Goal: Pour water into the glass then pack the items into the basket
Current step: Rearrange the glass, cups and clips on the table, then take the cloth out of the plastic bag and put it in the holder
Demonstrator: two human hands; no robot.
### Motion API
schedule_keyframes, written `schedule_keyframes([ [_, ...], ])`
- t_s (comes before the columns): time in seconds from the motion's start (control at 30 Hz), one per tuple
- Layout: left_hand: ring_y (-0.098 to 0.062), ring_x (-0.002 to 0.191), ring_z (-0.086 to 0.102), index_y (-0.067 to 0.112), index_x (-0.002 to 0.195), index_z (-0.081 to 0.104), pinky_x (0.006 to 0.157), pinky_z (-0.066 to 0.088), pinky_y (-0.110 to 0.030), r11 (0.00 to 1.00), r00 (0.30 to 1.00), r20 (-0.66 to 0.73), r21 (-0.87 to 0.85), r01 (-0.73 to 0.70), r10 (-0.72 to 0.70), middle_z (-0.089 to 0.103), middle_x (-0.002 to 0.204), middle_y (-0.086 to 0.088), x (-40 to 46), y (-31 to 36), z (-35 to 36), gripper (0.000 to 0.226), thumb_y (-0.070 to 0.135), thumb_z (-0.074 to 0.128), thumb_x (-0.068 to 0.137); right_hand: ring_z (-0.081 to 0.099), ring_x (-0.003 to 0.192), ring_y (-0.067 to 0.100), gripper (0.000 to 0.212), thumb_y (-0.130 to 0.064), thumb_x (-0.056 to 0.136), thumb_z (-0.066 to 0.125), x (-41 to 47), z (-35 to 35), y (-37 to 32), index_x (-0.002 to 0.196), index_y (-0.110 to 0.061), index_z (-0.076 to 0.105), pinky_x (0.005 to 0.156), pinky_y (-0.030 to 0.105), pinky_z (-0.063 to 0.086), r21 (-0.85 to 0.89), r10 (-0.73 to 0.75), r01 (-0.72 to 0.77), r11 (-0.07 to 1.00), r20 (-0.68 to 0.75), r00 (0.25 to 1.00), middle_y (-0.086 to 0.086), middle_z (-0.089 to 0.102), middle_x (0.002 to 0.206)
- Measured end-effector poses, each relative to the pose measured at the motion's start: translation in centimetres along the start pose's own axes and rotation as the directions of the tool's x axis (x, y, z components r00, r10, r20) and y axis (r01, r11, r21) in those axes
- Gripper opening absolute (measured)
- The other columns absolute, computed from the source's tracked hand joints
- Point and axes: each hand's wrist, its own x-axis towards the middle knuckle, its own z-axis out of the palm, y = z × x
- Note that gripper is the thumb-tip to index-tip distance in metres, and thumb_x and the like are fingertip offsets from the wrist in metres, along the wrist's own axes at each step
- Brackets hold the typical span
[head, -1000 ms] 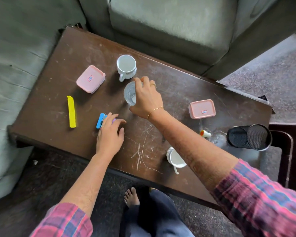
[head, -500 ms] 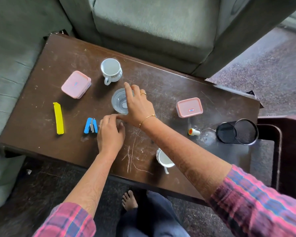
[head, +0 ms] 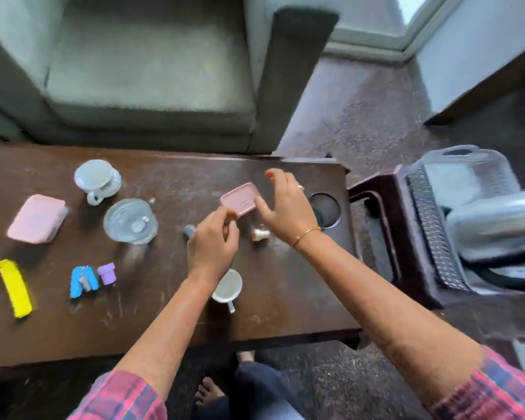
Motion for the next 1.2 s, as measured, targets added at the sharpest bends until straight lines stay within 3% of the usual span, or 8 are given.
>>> schedule_keyframes([
  [0.13, -0.025, 0.072, 0.061, 0.015, 0.098, 0.065, 0.065, 0.045, -0.032, 0.99, 0.99, 0.058, -0.063, -0.125, 0.129, 0.056, 0.071, 0.005, 0.0, 6.7, 2.6, 0.014, 0.01, 0.057, 0.086, 0.049, 0.115, 0.034, 0.05, -0.026, 0.086, 0.059, -2.4, -6.1, 3.8, 0.13, -0.007, 0.043, 0.098, 0.041, 0.041, 0.009, 0.122, -0.121, 0.993, -0.113, 0.986, 0.017, 0.05, 0.126],
  [0.3, -0.02, 0.08, 0.061, 0.017, 0.102, 0.061, 0.072, 0.046, -0.03, 0.935, 0.929, 0.144, -0.148, -0.322, 0.342, 0.066, 0.086, 0.002, -0.5, 14.4, 6.2, 0.016, 0.013, 0.058, 0.087, 0.052, 0.113, 0.034, 0.042, -0.023, 0.086, 0.06, -4.8, -13.6, 9.4, 0.122, -0.004, 0.051, 0.099, 0.039, 0.041, 0.037, 0.221, -0.219, 0.975, -0.25, 0.943, 0.018, 0.054, 0.121],
  [0.53, -0.017, 0.073, 0.059, 0.019, 0.102, 0.06, 0.074, 0.052, -0.035, 0.881, 0.857, 0.218, -0.196, -0.43, 0.466, 0.065, 0.084, 0.001, 0.1, 22.6, 12.7, 0.017, 0.018, 0.056, 0.086, 0.049, 0.115, 0.034, 0.036, -0.021, 0.086, 0.058, -7.5, -20.4, 19.4, 0.118, -0.004, 0.052, 0.103, 0.039, 0.036, 0.057, 0.385, -0.392, 0.918, -0.362, 0.849, 0.018, 0.052, 0.122],
  [0.8, -0.017, 0.084, 0.059, 0.018, 0.12, 0.05, 0.078, 0.047, -0.03, 0.912, 0.877, 0.276, -0.234, -0.336, 0.393, 0.062, 0.094, 0.003, 0.5, 27.7, 19.8, 0.032, 0.016, 0.053, 0.088, 0.045, 0.117, 0.036, 0.034, -0.009, 0.089, 0.041, -4.1, -20.1, 28.8, 0.12, -0.004, 0.053, 0.104, 0.037, 0.033, 0.014, 0.547, -0.558, 0.83, -0.218, 0.808, 0.019, 0.043, 0.13],
  [0.93, -0.023, 0.085, 0.061, 0.018, 0.133, 0.039, 0.081, 0.049, -0.035, 0.931, 0.906, 0.26, -0.239, -0.275, 0.335, 0.059, 0.098, -0.001, 2.1, 28.9, 23.0, 0.045, 0.013, 0.051, 0.09, 0.029, 0.135, 0.037, 0.044, -0.021, 0.099, 0.028, -0.8, -18.4, 31.4, 0.118, 0.001, 0.06, 0.114, 0.041, 0.02, -0.04, 0.548, -0.55, 0.834, -0.052, 0.835, 0.025, 0.047, 0.135],
  [1.03, -0.025, 0.089, 0.061, 0.016, 0.135, 0.038, 0.084, 0.049, -0.037, 0.941, 0.913, 0.262, -0.216, -0.26, 0.312, 0.059, 0.099, -0.001, 3.6, 29.4, 25.4, 0.046, 0.012, 0.049, 0.09, -0.004, 0.145, 0.037, 0.057, -0.038, 0.101, 0.019, 1.1, -16.7, 33.0, 0.128, -0.006, 0.057, 0.118, 0.045, -0.004, -0.04, 0.568, -0.567, 0.823, 0.08, 0.819, 0.027, 0.016, 0.154],
  [1.1, -0.024, 0.093, 0.061, 0.016, 0.134, 0.039, 0.085, 0.048, -0.037, 0.946, 0.915, 0.268, -0.208, -0.249, 0.3, 0.059, 0.1, 0.0, 4.6, 29.7, 26.8, 0.045, 0.012, 0.048, 0.09, -0.016, 0.144, 0.038, 0.06, -0.05, 0.098, 0.02, 1.8, -16.2, 34.0, 0.138, -0.015, 0.047, 0.117, 0.046, -0.006, 0.025, 0.582, -0.588, 0.809, 0.109, 0.806, 0.021, -0.011, 0.158],
  [1.2, -0.022, 0.093, 0.06, 0.016, 0.134, 0.04, 0.085, 0.048, -0.037, 0.946, 0.917, 0.266, -0.213, -0.243, 0.296, 0.059, 0.099, 0.001, 5.8, 30.5, 28.6, 0.043, 0.012, 0.046, 0.091, -0.015, 0.145, 0.034, 0.071, -0.059, 0.095, 0.02, 2.7, -15.8, 35.1, 0.147, -0.011, 0.027, 0.118, 0.044, -0.005, 0.134, 0.62, -0.626, 0.769, 0.087, 0.78, 0.015, -0.011, 0.159],
])
